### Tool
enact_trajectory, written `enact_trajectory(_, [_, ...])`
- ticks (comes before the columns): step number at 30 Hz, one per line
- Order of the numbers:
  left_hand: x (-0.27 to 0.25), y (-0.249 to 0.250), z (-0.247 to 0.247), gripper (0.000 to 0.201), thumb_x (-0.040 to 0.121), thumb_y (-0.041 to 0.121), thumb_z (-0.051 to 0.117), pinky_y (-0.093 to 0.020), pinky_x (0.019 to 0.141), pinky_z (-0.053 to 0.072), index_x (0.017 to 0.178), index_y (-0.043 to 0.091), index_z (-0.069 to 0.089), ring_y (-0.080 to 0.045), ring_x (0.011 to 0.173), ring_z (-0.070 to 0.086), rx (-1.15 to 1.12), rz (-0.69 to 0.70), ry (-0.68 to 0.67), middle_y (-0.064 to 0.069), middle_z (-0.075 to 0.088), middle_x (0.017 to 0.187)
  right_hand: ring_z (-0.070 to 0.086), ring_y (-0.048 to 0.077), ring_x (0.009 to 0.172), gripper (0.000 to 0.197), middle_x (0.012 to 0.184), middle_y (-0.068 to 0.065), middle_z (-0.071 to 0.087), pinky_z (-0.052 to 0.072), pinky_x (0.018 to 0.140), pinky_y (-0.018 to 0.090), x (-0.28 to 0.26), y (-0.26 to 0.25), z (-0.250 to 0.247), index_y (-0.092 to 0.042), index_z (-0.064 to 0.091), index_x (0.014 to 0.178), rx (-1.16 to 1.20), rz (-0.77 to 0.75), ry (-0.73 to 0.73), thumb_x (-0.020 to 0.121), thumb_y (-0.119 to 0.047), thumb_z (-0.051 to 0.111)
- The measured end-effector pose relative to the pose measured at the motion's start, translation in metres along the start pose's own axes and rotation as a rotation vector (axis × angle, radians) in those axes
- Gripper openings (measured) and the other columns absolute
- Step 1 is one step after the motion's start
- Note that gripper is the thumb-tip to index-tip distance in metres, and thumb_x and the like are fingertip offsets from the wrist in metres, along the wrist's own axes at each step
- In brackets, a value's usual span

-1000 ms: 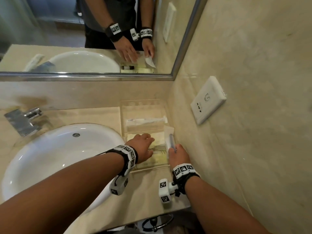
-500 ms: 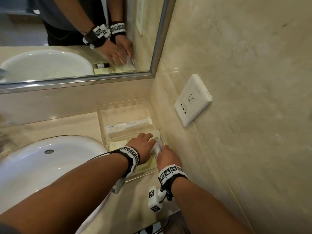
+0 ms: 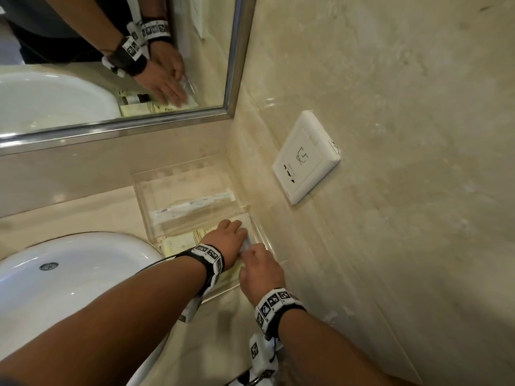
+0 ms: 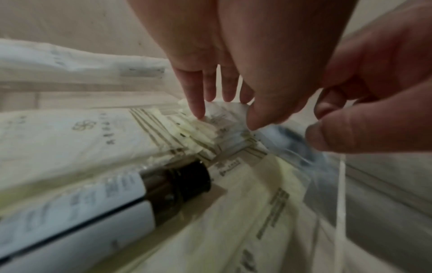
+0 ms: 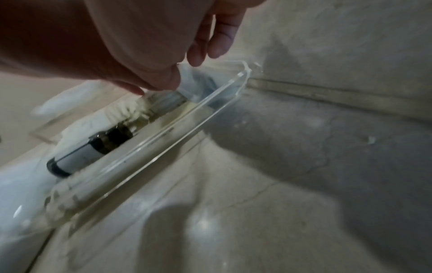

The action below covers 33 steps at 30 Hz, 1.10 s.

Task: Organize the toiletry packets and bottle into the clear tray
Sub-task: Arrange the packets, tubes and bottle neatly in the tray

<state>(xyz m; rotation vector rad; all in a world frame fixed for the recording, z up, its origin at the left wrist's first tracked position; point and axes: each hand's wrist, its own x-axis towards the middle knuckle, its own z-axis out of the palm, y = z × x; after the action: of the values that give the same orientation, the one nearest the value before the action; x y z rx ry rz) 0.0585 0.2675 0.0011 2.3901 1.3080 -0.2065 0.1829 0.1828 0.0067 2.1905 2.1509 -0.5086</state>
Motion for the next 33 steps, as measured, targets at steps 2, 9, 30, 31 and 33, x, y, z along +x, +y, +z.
enact_trajectory(2, [-0.002, -0.003, -0.001, 0.059, 0.088, 0.016, 0.061, -0.040, 0.102, 0.046, 0.143, 0.014, 0.038, -0.030, 0.137, 0.028, 0.010, -0.013, -0.002, -0.008, 0.030, 0.151, 0.057, 0.024, 0.105, 0.032, 0.126, 0.001, 0.051, 0.051, 0.080, 0.036, 0.001, -0.003, 0.000, -0.017, 0.062, 0.122, -0.050, -0.059, -0.050, 0.091, -0.020, 0.055])
enact_trajectory(9, [-0.001, -0.011, -0.012, 0.053, 0.086, 0.005, 0.055, -0.044, 0.088, 0.053, 0.136, 0.020, 0.045, -0.034, 0.121, 0.038, 0.099, -0.009, -0.072, -0.011, 0.037, 0.136, 0.047, 0.023, 0.127, 0.044, 0.146, -0.001, 0.041, 0.048, 0.096, 0.037, 0.010, 0.001, 0.000, -0.017, 0.058, 0.134, -0.069, 0.009, -0.122, 0.089, -0.018, 0.055])
enact_trajectory(30, [-0.012, -0.020, -0.018, 0.056, 0.087, 0.011, 0.057, -0.044, 0.092, 0.052, 0.140, 0.021, 0.044, -0.032, 0.132, 0.034, 0.040, 0.003, 0.036, -0.008, 0.030, 0.152, 0.058, 0.021, 0.115, 0.034, 0.133, -0.002, 0.058, 0.047, 0.100, 0.030, 0.035, 0.005, -0.025, -0.028, 0.070, 0.120, 0.149, -0.018, -0.085, 0.092, -0.034, 0.051])
enact_trajectory(31, [-0.015, -0.023, -0.022, 0.053, 0.086, 0.012, 0.056, -0.044, 0.092, 0.051, 0.138, 0.021, 0.047, -0.031, 0.131, 0.036, 0.034, -0.018, 0.090, -0.008, 0.034, 0.150, 0.058, 0.019, 0.115, 0.035, 0.135, -0.004, 0.057, 0.047, 0.099, 0.030, 0.041, -0.001, -0.028, -0.029, 0.068, 0.122, 0.161, -0.023, -0.067, 0.092, -0.034, 0.052])
enact_trajectory(33, [-0.022, -0.035, -0.032, 0.053, 0.085, 0.010, 0.055, -0.043, 0.094, 0.050, 0.137, 0.021, 0.049, -0.030, 0.131, 0.037, 0.039, -0.075, 0.186, -0.007, 0.039, 0.148, 0.059, 0.016, 0.113, 0.036, 0.137, -0.007, 0.054, 0.048, 0.097, 0.029, 0.053, -0.014, -0.037, -0.030, 0.065, 0.127, 0.169, -0.051, -0.052, 0.093, -0.033, 0.053])
